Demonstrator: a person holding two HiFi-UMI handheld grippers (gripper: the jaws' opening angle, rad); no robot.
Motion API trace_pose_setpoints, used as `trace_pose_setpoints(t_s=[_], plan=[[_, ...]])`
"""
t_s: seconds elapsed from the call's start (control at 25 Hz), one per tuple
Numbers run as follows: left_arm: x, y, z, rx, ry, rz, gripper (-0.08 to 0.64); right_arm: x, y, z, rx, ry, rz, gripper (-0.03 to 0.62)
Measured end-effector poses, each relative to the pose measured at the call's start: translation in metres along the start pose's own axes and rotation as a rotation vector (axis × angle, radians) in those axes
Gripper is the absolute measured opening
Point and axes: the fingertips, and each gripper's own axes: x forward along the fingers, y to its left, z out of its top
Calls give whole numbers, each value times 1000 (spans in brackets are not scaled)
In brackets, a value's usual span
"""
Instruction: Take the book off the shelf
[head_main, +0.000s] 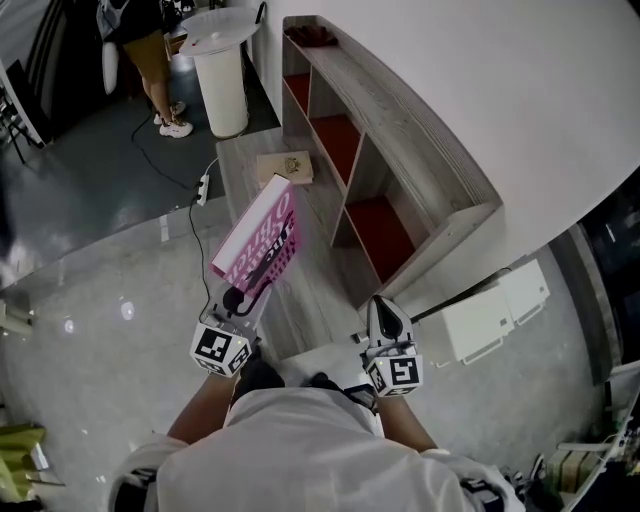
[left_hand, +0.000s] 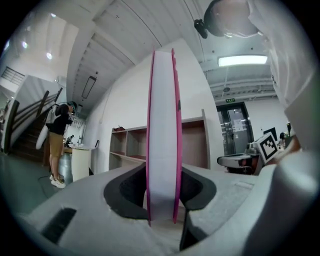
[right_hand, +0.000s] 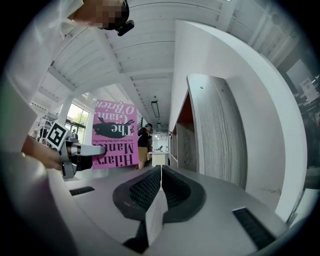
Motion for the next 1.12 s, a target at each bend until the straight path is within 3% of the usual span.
trace_pose_setpoints(t_s=[0.16, 0.52, 0.76, 1.12], plan=[[-16, -2, -9, 23, 34, 52, 146, -10, 4, -5, 13, 21, 6, 18], [-41, 6, -25, 5, 64, -7, 146, -23, 44, -13, 12, 89, -57, 18], [-89, 21, -28, 32, 73, -84, 146, -33, 105, -6, 20, 72, -134, 18], [-174, 34, -35, 4, 87, -140, 146, -73, 200, -19, 35, 94, -139, 18]])
